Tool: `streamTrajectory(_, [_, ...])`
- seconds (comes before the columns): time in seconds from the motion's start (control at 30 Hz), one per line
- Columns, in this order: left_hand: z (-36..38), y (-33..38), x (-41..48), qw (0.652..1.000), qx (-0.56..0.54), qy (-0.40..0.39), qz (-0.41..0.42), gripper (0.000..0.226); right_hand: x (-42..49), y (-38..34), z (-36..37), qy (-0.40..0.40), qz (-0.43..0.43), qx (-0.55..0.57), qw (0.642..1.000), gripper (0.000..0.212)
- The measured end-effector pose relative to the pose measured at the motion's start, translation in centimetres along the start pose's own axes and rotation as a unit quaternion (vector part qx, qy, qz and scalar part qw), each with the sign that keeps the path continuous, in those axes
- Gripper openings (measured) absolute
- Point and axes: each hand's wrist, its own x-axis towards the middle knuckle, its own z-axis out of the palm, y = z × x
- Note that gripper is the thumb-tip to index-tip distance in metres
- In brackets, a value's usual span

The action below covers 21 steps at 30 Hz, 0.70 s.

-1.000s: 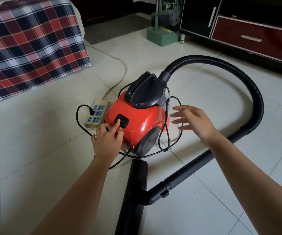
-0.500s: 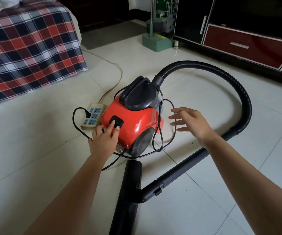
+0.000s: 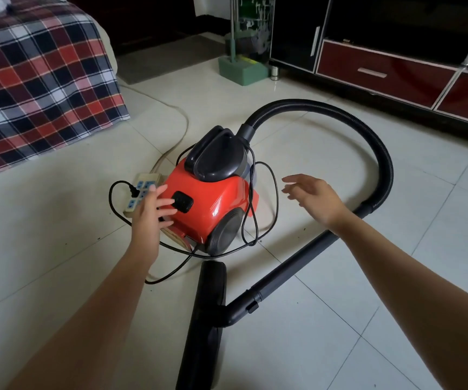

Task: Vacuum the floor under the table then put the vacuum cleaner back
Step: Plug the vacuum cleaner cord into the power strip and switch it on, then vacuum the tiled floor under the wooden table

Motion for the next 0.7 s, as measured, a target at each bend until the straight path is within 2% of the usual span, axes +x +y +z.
streamTrajectory(0.1, [0.4,-0.5,-1.6,0.999,0.032,-0.04,0.007,0.041,-0.6,0.6,-1.1,-0.018,-0.01,-0.135,0.991,0.03])
streamTrajectory(0.4, [3.9,-1.9,-5.1,0.986,0.092,-0.136,0.019,0.022,-1.1,3.6,-3.5,-0.015,-0.007,-0.188,0.982,0.032])
streamTrajectory(0.53, [7.9,-4.4,-5.7,0.963,0.197,-0.184,0.031,0.014,-1.5,7.0,-4.5,0.011,0.033,-0.169,0.985,0.037])
streamTrajectory(0.7, [13.5,-7.9,-6.9,0.914,0.336,-0.228,0.011,0.032,-2.2,12.6,-5.5,0.011,0.056,-0.199,0.978,0.047])
